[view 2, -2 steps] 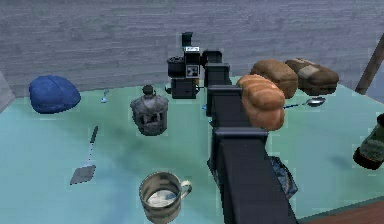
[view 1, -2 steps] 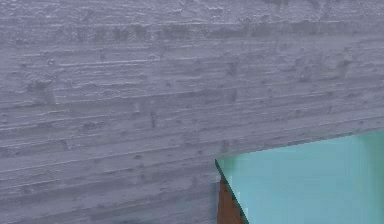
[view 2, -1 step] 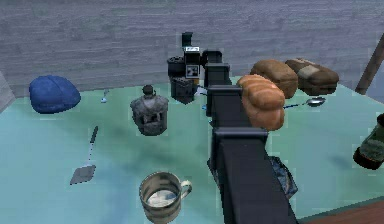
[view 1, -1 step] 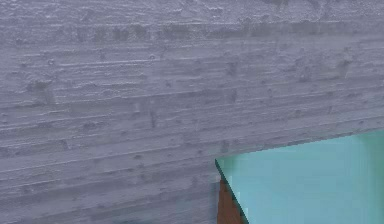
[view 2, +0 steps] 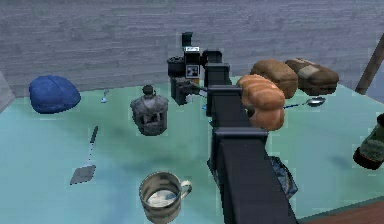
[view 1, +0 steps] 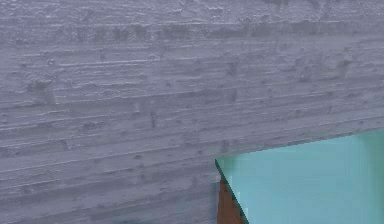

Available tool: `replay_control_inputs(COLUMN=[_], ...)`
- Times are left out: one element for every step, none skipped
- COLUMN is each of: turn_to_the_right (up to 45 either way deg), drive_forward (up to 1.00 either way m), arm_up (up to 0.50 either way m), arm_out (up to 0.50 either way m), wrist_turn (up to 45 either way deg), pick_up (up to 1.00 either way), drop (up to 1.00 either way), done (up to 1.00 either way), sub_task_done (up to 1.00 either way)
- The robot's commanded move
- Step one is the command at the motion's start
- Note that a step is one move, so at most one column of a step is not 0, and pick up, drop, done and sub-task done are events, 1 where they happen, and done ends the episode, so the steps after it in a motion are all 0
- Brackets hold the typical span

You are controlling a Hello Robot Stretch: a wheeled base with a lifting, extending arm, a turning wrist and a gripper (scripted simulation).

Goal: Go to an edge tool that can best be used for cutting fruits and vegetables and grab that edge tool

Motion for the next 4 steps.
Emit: replay_control_inputs(turn_to_the_right=[0.0, 0.0, 0.0, 0.0], drive_forward=[0.00, 0.00, 0.00, 0.00], arm_up=[-0.14, 0.00, 0.10, 0.00], arm_out=[0.00, 0.00, 0.00, 0.00], wrist_turn=[0.0, 0.0, 0.0, 0.0], pick_up=[0.00, 1.00, 0.00, 0.00], drop=[0.00, 0.00, 0.00, 0.00], done=[0.00, 0.00, 0.00, 1.00], sub_task_done=[0.00, 0.00, 0.00, 0.00])
